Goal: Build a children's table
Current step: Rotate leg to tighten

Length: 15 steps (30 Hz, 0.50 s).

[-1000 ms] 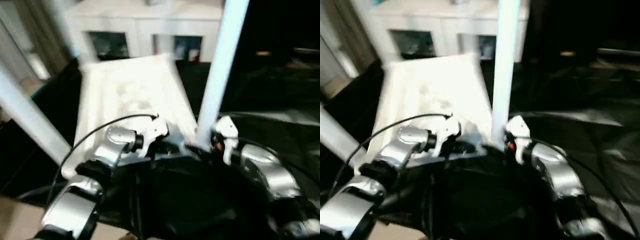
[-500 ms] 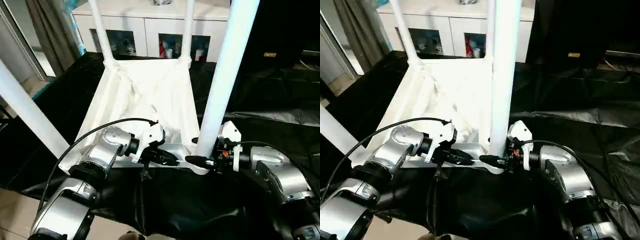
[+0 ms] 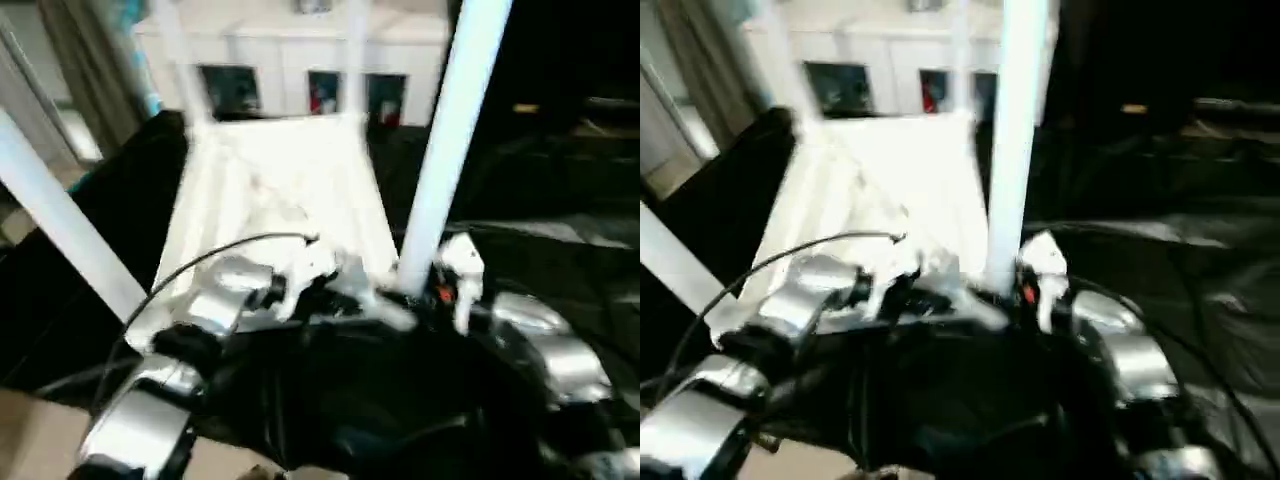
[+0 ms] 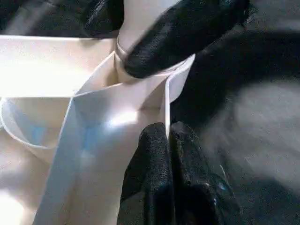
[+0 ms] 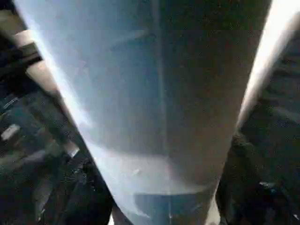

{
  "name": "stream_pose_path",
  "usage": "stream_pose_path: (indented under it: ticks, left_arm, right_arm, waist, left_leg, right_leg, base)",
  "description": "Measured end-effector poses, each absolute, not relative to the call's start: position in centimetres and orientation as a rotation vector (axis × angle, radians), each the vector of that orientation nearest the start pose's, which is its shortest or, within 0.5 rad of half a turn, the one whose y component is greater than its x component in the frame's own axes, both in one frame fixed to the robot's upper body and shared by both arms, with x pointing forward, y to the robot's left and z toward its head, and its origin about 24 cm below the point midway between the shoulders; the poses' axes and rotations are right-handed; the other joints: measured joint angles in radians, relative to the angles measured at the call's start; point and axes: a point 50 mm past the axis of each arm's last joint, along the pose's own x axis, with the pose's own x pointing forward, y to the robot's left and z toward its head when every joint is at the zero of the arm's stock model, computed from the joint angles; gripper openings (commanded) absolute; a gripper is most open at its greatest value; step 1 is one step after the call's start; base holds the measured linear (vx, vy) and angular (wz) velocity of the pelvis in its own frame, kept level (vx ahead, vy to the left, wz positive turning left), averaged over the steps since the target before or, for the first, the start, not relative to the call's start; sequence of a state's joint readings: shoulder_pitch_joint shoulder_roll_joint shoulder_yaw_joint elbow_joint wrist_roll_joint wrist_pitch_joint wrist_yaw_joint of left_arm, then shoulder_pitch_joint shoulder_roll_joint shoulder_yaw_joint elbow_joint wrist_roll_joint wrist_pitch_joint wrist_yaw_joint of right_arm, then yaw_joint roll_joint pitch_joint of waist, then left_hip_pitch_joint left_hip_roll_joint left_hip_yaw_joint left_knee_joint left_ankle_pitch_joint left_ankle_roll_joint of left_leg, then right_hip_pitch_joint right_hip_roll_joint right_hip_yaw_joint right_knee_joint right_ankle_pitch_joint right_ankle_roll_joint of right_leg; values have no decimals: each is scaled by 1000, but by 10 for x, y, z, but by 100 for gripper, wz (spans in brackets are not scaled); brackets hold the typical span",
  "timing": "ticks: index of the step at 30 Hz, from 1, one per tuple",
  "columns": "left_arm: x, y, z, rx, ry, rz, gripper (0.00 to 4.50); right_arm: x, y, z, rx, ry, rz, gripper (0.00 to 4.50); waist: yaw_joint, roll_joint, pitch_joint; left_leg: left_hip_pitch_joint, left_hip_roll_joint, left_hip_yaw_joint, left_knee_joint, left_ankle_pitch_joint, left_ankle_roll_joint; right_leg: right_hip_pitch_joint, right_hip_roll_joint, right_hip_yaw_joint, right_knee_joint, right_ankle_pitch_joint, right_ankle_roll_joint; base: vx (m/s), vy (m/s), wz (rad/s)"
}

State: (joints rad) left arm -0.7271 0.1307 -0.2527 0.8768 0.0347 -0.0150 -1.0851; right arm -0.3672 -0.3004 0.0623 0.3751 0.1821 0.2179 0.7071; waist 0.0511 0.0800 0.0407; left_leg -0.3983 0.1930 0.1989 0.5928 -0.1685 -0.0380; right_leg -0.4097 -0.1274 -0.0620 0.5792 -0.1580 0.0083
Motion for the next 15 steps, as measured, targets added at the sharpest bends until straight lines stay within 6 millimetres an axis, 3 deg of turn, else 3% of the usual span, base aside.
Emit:
stream_pose_path:
  ticks: [4, 8, 14, 15]
  left_arm:
    - [337, 53, 43, 256, 352, -1210, 0]
    - [340, 43, 42, 251, 356, -1134, 0]
    - [341, 38, 41, 249, 350, -1090, 0]
    - [341, 39, 41, 251, 349, -1099, 0]
  right_arm:
    - [324, -150, 42, -22, 271, 523, 239]
    - [331, -144, 40, -12, 269, 395, 239]
    - [336, -140, 42, -43, 243, 341, 237]
    - [336, -141, 43, -46, 239, 359, 259]
  waist:
    - [-16, 1, -1]
    - [-20, 1, -1]
    - [-23, 1, -1]
    - [-23, 1, 0]
  left_leg:
    - [3, -1, -1, -1, 0, 0]
    - [8, -1, -2, -2, 0, 0]
    - [9, -1, -2, -2, 0, 0]
    - [9, -2, -2, -2, 0, 0]
  right_leg:
    - [2, 0, 0, -1, -2, 4]
    - [7, 0, -1, -2, -3, 6]
    - [8, 0, -1, -4, -4, 6]
    - [8, 0, 0, -4, -4, 6]
  base:
    - [0, 0, 0]
    - [0, 0, 0]
    - [0, 0, 0]
    - [0, 0, 0]
